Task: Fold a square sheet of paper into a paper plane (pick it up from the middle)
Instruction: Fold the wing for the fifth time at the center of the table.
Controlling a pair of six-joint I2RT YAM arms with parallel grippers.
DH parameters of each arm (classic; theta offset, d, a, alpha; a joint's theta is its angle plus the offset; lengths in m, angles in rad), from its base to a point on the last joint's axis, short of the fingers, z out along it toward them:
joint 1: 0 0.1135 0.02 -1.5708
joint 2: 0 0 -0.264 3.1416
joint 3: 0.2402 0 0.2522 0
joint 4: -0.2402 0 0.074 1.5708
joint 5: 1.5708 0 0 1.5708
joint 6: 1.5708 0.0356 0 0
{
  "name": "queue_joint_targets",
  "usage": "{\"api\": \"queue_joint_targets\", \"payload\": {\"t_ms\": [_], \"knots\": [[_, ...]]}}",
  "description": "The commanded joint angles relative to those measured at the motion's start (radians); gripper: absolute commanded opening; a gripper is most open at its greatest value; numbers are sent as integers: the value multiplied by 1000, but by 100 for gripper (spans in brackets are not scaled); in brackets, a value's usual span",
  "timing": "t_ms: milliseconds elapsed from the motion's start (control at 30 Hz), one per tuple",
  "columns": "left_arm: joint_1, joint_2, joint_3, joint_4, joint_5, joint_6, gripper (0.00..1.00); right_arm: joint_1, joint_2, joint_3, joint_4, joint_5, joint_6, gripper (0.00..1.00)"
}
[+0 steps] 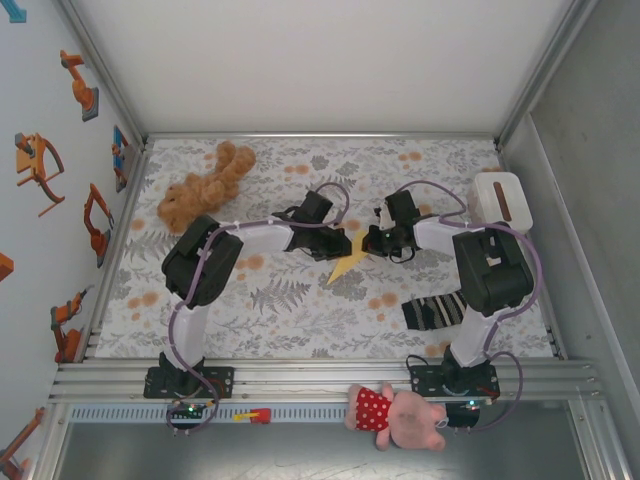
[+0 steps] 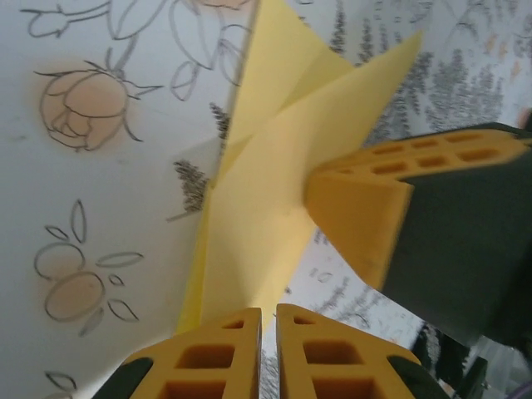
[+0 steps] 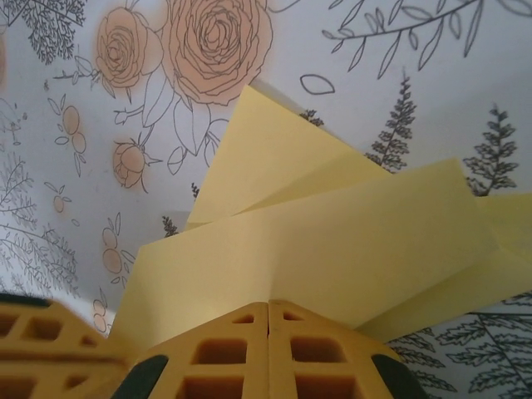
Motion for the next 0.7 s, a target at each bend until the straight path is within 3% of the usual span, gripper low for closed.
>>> {"api": "queue_joint_targets", "payload": {"t_ms": [0, 133, 200, 300, 433, 667], "knots": [[1, 41, 13, -45, 4, 4, 13, -2, -30, 49, -36, -26, -17, 0], [-1, 39, -3, -43, 4, 4, 13, -2, -81, 72, -94, 18, -4, 5], [0, 35, -11, -34, 7, 4, 13, -2, -107, 87, -147, 76, 4, 15], [0, 28, -12, -23, 13, 6, 13, -1, -134, 85, -215, 207, 33, 39], [-1, 28, -15, -16, 15, 6, 13, -1, -129, 83, -243, 276, 59, 56], [0, 28, -17, -16, 21, 7, 14, 4, -42, 158, -274, 250, 64, 56]]}}
